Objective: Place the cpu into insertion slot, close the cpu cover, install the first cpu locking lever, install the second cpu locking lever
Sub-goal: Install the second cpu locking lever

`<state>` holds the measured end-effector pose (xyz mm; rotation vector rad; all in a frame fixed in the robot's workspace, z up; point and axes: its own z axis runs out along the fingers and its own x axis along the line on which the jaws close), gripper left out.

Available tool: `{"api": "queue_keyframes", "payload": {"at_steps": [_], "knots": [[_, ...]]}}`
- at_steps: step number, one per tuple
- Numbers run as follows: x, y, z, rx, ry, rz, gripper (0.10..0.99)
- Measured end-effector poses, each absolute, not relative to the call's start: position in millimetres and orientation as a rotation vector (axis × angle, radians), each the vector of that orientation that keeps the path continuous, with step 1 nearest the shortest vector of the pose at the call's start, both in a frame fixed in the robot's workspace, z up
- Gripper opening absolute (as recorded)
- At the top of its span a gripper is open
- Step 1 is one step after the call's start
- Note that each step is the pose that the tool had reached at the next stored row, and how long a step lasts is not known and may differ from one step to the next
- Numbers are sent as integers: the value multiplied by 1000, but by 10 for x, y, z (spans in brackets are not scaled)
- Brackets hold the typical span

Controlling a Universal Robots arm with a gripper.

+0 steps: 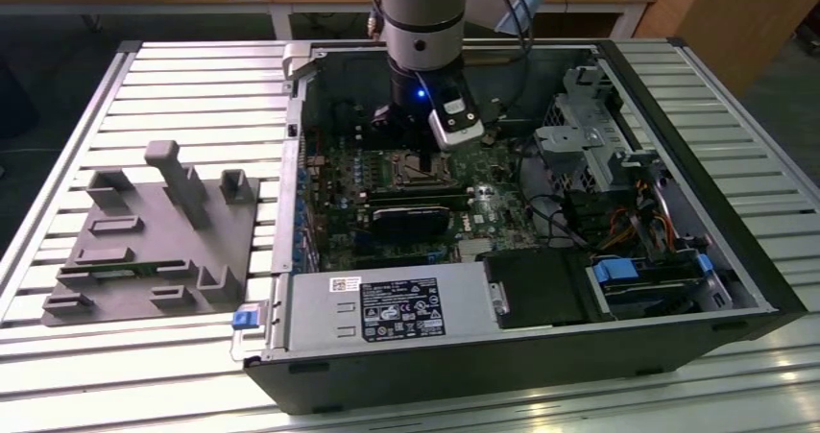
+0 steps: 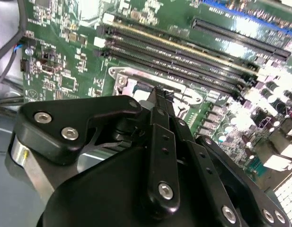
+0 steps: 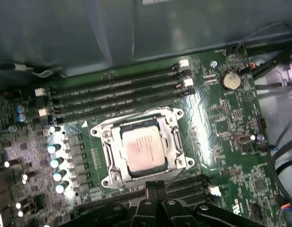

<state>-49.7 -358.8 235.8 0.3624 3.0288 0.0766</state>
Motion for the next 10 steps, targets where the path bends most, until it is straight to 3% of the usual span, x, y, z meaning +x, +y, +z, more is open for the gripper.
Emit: {"api": "queue_keyframes", "payload": {"at_steps": [10], "knots": [[-496, -3718, 2303, 363, 3031, 128, 106]]}}
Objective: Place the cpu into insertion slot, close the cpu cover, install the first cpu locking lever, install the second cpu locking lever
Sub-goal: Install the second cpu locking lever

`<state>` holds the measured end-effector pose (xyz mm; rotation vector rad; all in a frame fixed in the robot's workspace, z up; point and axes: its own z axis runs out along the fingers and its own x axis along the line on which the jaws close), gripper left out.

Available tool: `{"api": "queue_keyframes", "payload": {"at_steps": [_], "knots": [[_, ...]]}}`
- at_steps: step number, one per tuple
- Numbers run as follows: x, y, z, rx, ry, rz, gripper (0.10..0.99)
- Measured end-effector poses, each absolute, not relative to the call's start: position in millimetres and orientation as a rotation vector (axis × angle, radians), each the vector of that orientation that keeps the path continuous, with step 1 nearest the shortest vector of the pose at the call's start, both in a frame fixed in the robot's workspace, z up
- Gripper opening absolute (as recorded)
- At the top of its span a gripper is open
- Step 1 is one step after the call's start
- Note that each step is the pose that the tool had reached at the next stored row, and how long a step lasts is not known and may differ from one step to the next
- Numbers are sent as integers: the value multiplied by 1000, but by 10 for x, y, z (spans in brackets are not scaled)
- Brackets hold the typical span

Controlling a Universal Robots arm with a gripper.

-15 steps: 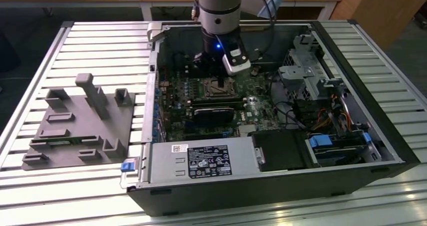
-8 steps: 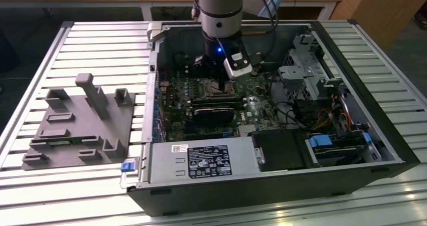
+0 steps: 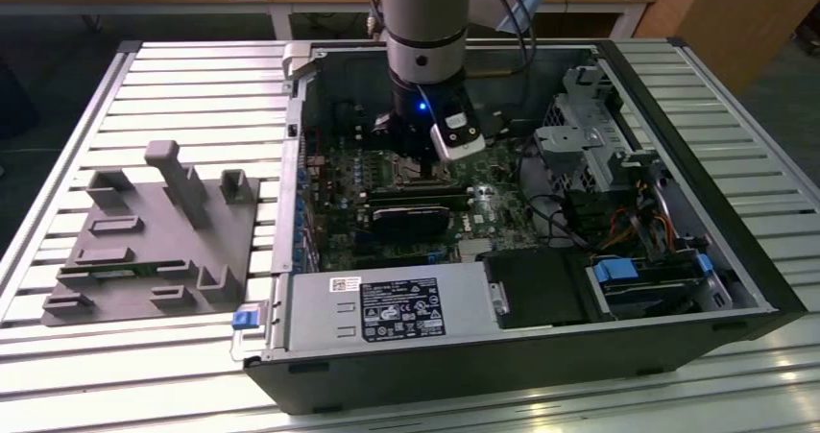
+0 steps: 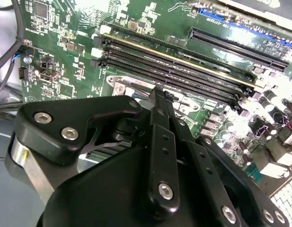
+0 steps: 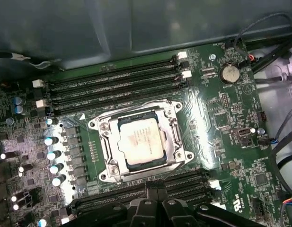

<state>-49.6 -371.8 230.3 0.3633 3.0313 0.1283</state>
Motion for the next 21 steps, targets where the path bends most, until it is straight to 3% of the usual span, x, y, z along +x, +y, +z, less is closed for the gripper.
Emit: {"api": "queue_keyframes", "payload": {"at_steps": [21], "knots": [[-624, -3788, 2196, 367, 3033, 195, 106]]}}
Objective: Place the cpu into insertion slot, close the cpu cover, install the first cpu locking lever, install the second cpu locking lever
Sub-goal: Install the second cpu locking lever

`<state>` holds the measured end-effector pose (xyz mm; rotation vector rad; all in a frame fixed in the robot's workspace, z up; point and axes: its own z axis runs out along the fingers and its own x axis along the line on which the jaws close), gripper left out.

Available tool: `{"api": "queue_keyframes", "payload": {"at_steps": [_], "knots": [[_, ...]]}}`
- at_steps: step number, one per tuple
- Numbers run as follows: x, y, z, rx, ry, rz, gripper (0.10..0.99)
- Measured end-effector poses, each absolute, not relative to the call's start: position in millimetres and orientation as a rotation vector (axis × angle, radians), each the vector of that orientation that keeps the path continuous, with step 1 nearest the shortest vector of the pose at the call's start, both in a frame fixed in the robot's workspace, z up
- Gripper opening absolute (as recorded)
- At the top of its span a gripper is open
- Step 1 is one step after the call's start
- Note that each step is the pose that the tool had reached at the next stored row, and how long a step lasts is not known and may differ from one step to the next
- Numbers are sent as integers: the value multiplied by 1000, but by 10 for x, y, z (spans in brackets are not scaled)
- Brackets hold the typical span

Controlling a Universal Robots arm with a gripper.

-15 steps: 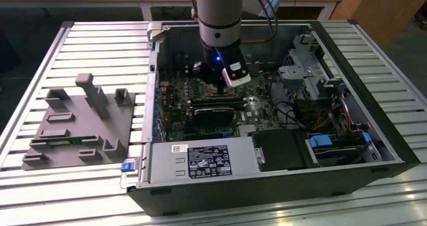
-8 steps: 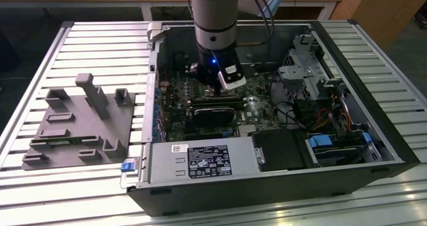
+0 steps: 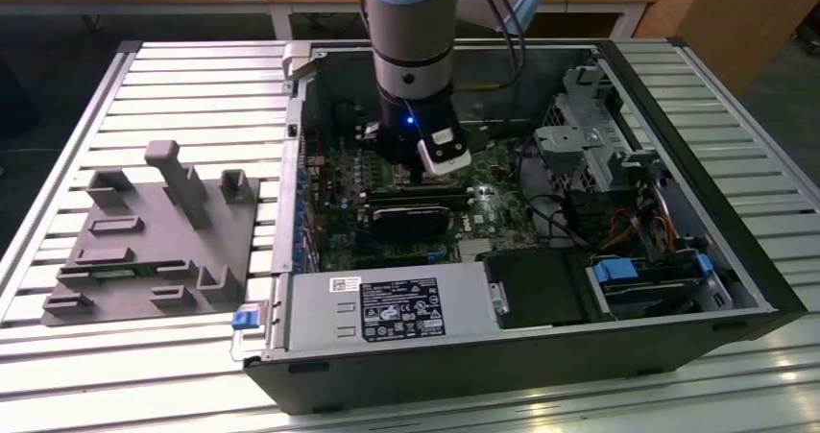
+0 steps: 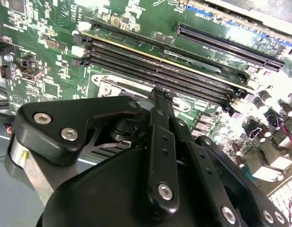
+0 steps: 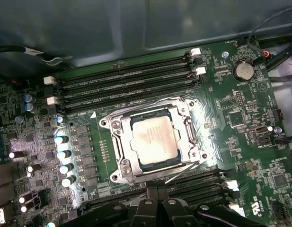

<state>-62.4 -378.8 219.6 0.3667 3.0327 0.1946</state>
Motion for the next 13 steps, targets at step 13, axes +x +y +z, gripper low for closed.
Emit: {"api": "queue_keyframes", "payload": {"at_steps": [13], "knots": [[-728, -3868, 2081, 370, 3033, 273, 106]]}}
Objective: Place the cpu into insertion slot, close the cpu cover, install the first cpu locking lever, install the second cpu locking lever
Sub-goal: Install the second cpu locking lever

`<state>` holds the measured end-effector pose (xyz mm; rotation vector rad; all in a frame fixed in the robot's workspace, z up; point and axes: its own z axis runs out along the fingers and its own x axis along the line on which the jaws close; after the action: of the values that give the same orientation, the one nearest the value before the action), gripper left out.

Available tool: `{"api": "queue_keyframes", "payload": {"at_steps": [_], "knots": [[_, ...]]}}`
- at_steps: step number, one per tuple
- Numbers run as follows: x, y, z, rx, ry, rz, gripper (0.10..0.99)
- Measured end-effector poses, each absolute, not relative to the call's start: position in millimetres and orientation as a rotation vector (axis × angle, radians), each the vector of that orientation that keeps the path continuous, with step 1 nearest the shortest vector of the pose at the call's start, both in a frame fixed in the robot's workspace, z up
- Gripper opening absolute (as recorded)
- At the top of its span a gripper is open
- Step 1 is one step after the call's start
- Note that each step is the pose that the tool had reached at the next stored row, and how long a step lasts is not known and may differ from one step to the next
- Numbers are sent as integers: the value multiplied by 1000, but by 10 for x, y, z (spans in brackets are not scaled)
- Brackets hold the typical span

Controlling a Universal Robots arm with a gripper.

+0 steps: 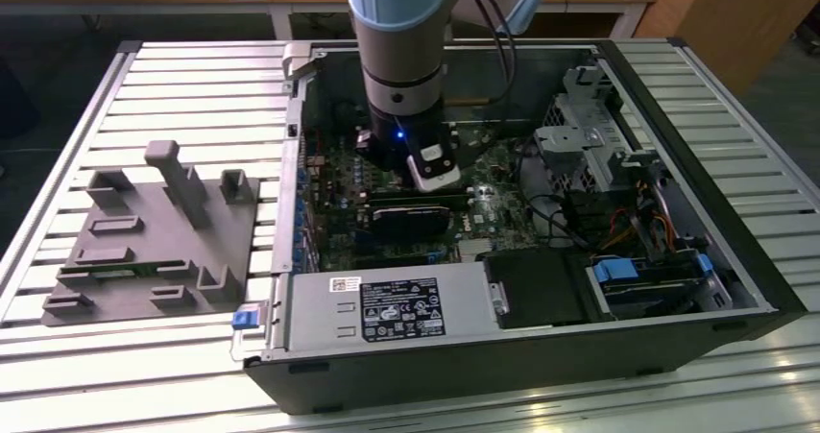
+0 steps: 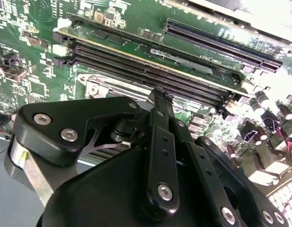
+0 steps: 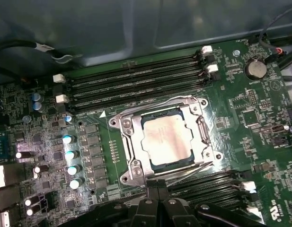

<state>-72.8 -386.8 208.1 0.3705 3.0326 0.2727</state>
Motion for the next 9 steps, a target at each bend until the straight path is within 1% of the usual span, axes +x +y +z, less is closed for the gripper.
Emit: {"api": "queue_keyframes", "payload": {"at_steps": [4, 9], "knots": [[-773, -3878, 2060, 372, 3032, 318, 106], [-834, -3910, 2040, 373, 3031, 334, 106]]}}
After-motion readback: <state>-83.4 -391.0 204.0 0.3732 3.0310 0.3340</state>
